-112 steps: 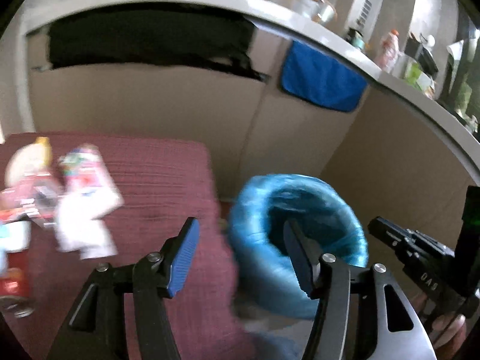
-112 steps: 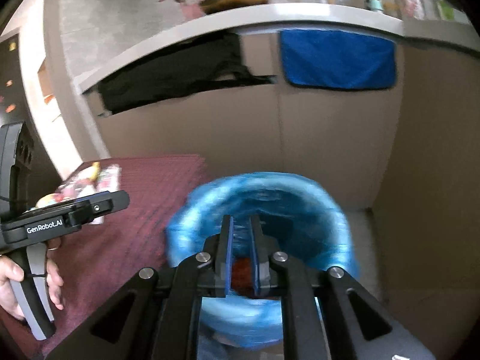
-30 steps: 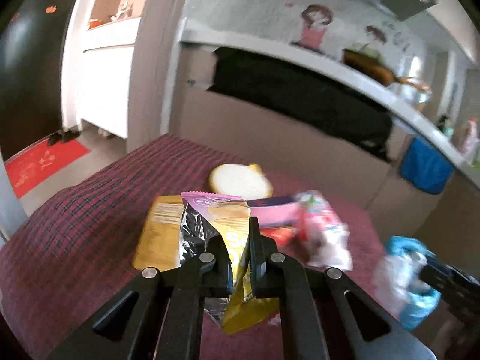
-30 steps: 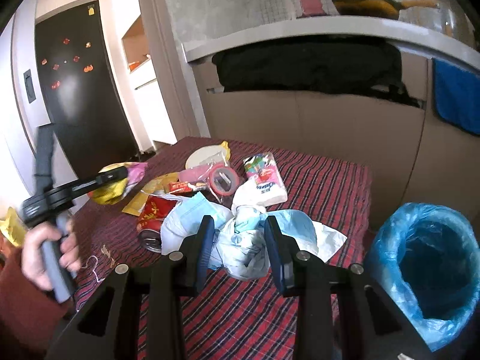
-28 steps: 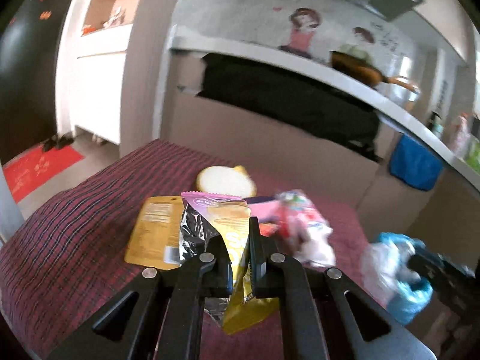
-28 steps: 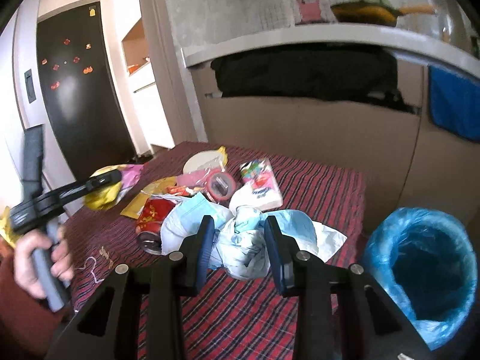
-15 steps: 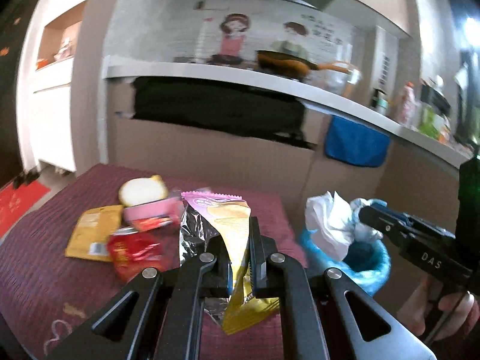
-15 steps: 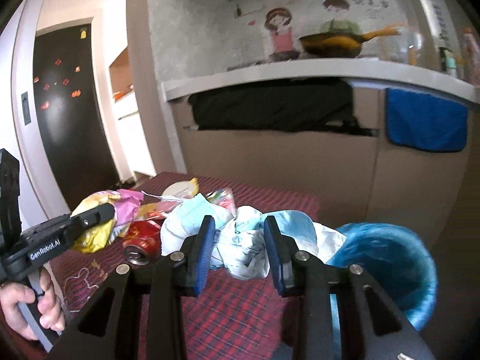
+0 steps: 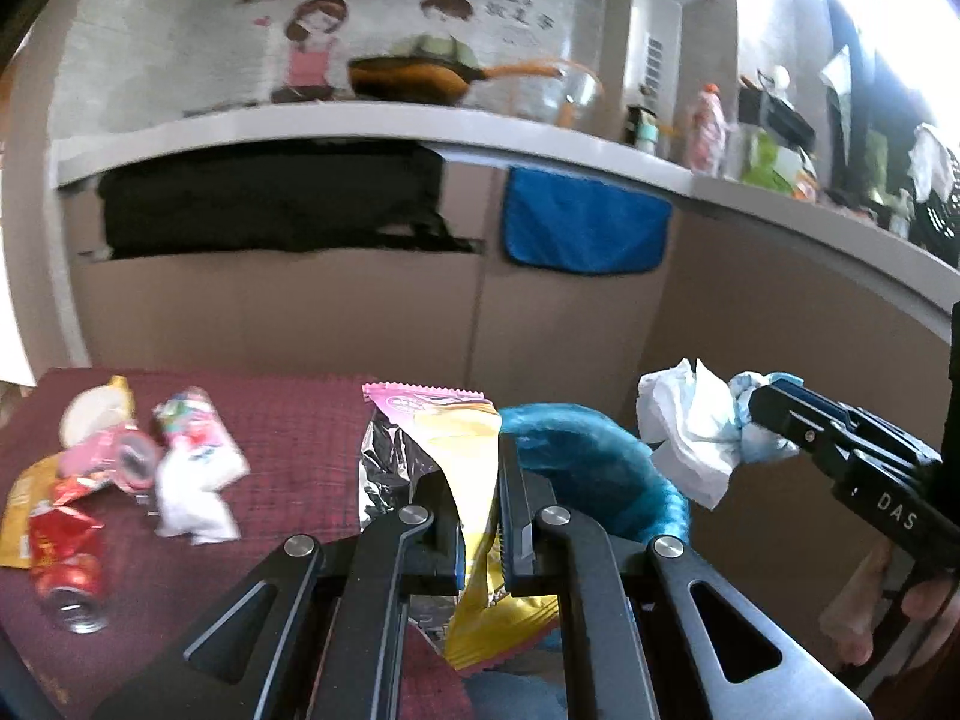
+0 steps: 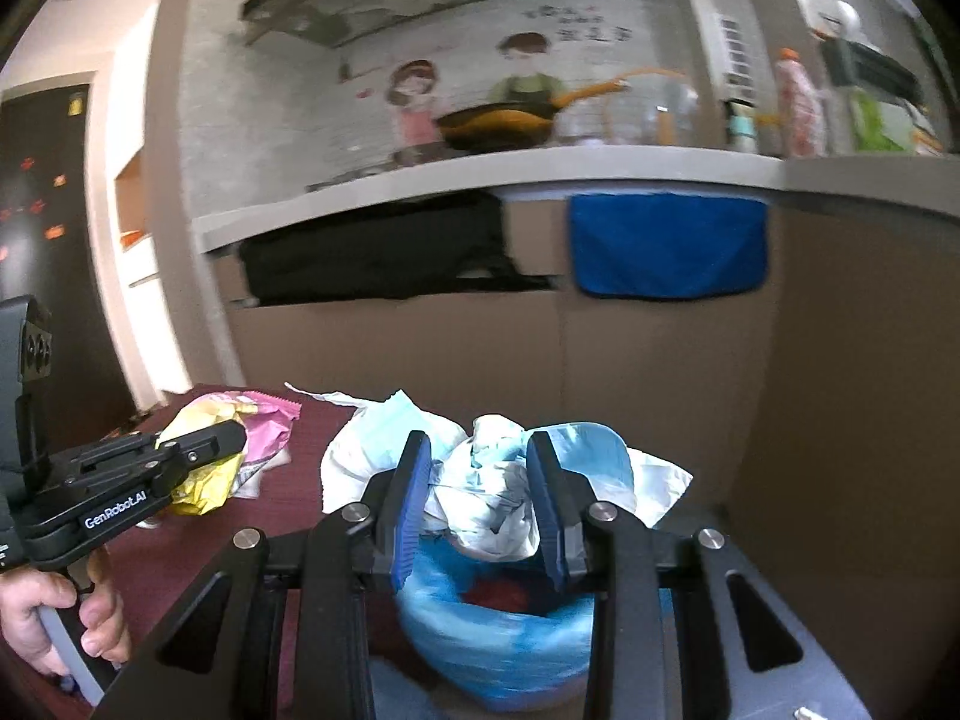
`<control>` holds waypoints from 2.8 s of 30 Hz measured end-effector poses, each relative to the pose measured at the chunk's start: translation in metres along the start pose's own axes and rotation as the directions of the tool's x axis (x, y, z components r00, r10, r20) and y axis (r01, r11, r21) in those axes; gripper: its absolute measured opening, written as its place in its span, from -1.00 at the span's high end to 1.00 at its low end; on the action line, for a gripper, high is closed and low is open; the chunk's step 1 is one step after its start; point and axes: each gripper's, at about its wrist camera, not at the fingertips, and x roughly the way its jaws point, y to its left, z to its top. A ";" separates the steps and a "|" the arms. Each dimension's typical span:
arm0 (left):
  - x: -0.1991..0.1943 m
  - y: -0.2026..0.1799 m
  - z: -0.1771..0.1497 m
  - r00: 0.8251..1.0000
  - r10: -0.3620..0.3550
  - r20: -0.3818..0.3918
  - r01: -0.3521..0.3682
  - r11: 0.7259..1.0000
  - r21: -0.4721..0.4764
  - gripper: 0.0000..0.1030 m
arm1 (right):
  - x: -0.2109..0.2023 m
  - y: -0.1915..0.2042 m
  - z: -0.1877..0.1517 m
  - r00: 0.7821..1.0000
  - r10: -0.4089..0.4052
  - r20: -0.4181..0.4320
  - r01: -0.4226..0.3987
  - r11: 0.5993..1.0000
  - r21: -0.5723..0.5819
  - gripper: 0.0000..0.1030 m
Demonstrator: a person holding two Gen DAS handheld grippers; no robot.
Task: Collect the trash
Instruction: 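Carry the wrapper and tissues over the blue bin and open both grippers, then grasp the crushed red can with the left gripper while the right gripper grasps a white tissue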
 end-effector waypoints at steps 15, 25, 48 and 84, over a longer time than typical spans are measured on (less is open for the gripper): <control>0.079 0.000 -0.005 0.991 -0.031 -0.127 0.032 0.999 0.003 0.85 | 0.066 -0.045 -0.026 0.993 -0.017 -0.118 0.027 0.996 0.085 0.61; 0.125 -0.010 -0.016 0.973 -0.068 -0.220 0.072 0.997 0.011 0.85 | 0.082 -0.055 -0.037 0.987 -0.026 -0.157 0.042 0.994 0.101 0.64; 0.081 0.033 -0.013 0.970 -0.102 -0.222 0.087 0.993 -0.075 0.04 | 0.089 -0.011 -0.027 0.978 0.047 -0.205 -0.031 0.996 0.082 0.59; -0.058 0.333 -0.090 0.955 0.165 -0.247 -0.277 0.791 -0.545 0.04 | 0.237 0.248 -0.043 0.803 0.309 -0.509 -0.403 0.911 -0.082 0.67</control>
